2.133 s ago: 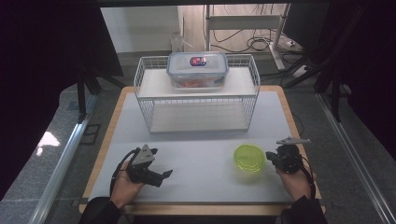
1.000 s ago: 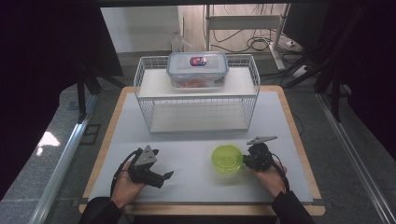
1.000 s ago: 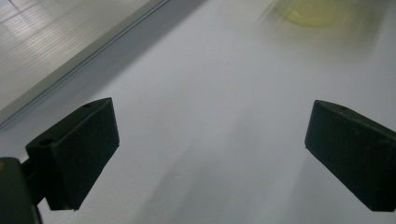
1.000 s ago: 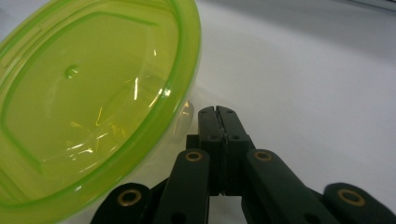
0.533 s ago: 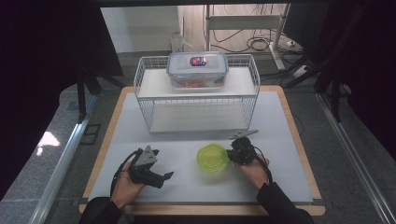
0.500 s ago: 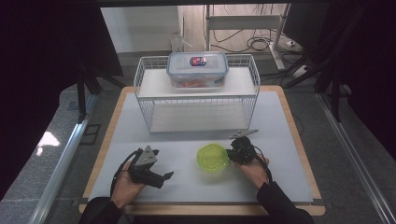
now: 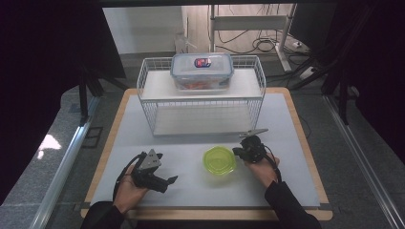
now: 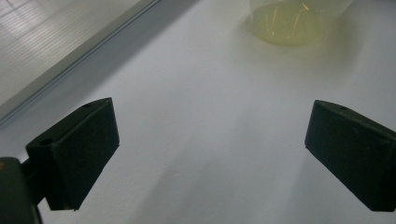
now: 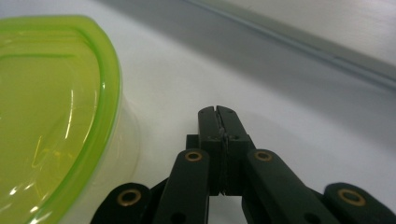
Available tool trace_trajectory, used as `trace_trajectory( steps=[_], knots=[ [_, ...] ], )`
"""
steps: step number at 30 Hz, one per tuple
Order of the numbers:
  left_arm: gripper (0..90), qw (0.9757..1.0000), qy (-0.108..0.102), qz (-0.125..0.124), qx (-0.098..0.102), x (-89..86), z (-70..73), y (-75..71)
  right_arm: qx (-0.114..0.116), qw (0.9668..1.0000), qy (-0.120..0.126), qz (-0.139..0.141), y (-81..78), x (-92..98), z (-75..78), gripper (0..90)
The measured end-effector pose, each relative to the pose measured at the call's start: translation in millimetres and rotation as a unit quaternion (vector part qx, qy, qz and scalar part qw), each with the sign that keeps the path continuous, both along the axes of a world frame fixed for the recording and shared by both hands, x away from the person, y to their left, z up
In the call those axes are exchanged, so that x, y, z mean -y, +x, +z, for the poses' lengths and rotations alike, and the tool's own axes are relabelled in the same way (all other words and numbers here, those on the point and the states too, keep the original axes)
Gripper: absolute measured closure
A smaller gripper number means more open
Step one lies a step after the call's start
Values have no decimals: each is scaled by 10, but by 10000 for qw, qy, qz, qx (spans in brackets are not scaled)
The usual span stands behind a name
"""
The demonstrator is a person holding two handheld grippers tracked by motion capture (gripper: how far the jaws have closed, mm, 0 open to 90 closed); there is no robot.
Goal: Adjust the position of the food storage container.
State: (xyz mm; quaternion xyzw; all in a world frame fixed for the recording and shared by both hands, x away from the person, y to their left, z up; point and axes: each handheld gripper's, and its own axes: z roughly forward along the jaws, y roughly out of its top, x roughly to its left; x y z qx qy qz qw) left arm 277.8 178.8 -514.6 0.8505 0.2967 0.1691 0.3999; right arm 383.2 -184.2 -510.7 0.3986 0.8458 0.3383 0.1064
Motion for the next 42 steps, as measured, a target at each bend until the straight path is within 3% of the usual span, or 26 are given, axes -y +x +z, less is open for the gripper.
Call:
trace_trajectory(
  steps=[5, 10, 18, 22, 25, 28, 42],
  knots=[
    [28, 10000, 13, 2, 3, -4, 1, -2, 179, 9998, 57, -60, -118, 164, 129, 894],
    [29, 10000, 8, 27, 15, -4, 2, -4, 192, 9997, 157, -83, -378, 314, 235, 895],
    [29, 10000, 32, 32, 30, 7, 1, -6, 184, 9986, 366, 319, -865, 278, 302, 895],
    [29, 10000, 36, 31, 33, 12, 0, -6, 156, 9966, 514, 628, -976, 166, 307, 893],
    [28, 10000, 47, 27, 25, 16, -4, -4, 179, 9954, 498, 803, -980, 74, 297, 891],
    [29, 10000, 50, 18, 16, 17, -7, -4, 219, 9956, 433, 804, -943, 38, 282, 896],
    [29, 10000, 78, -4, -11, 35, -23, 5, 376, 9978, 384, 377, -635, 113, 291, 897]
  ],
)
